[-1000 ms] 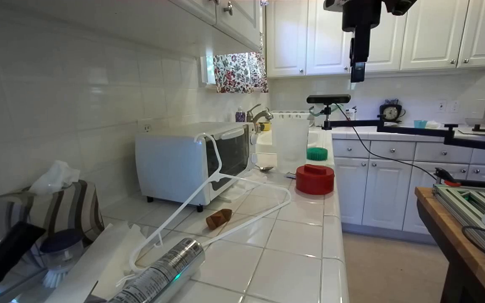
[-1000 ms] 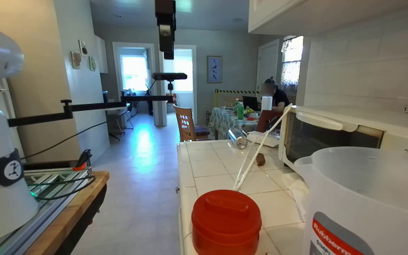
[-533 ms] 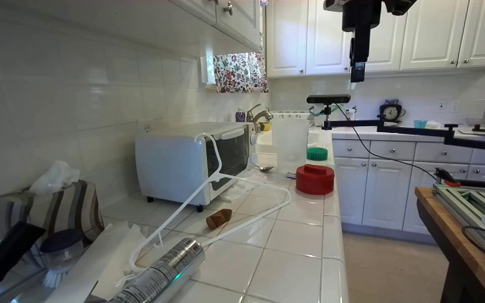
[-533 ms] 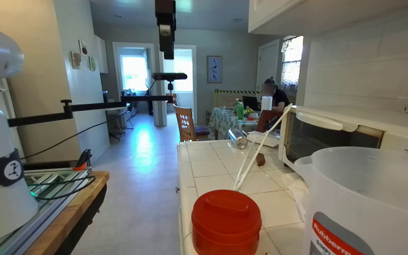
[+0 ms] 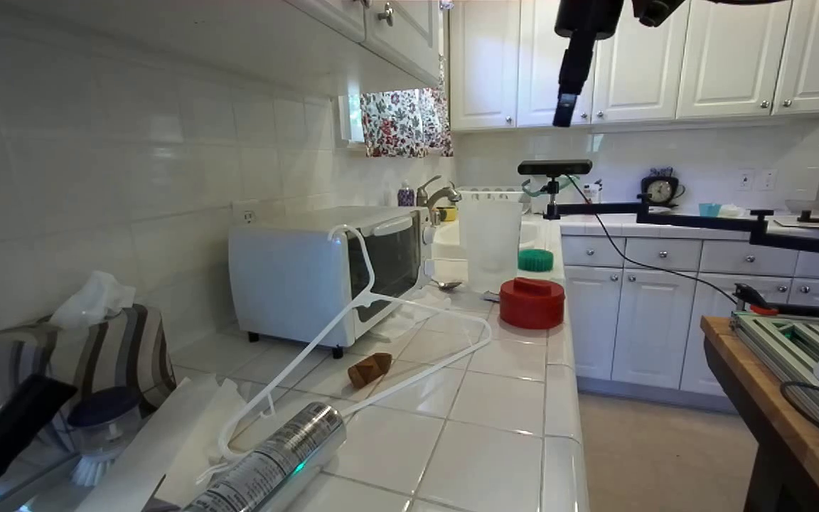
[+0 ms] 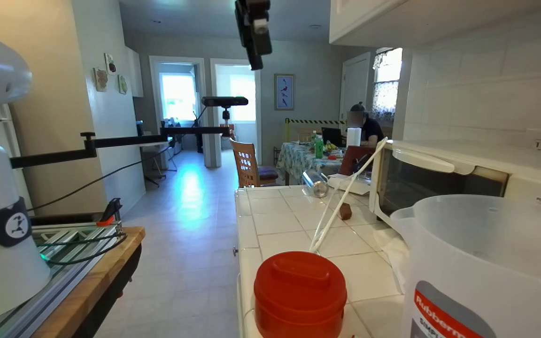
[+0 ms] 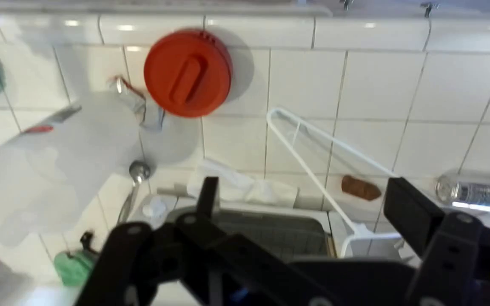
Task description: Open the left door of the cabinet above the toaster oven.
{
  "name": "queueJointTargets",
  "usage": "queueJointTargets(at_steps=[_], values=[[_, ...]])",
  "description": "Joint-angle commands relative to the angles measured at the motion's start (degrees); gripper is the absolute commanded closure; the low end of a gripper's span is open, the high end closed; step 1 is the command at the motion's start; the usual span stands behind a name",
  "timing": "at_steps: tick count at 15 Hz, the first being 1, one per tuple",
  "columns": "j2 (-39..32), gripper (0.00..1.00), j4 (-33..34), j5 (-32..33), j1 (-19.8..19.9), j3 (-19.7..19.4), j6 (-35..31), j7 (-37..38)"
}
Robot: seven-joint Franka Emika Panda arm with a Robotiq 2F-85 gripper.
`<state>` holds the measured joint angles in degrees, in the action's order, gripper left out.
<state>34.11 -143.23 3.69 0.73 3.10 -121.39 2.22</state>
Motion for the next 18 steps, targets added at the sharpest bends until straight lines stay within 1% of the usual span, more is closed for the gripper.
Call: queueJointTargets(at_steps=[1,5,8,11,15,17,18], values=[[-1.41,0.00,-1.13,2.53,0.24,0.92,-12.79,1.09],[-4.06,0.00,-0.97,4.38,1.31,1.69,-26.27,2.25],[-6.09,0.00,-0.14,6.14,3.18,2.98,-36.27,4.29],[-7.59,0.00,0.46,7.57,6.00,5.78,-44.40,7.68],[-8.86,0.00,-0.05,9.03,10.73,10.95,-55.00,11.70],[-9.56,0.00,-0.29,9.26,13.72,13.65,-59.63,12.46],[-9.77,0.00,-0.15,9.07,15.09,14.86,-60.21,12.23]])
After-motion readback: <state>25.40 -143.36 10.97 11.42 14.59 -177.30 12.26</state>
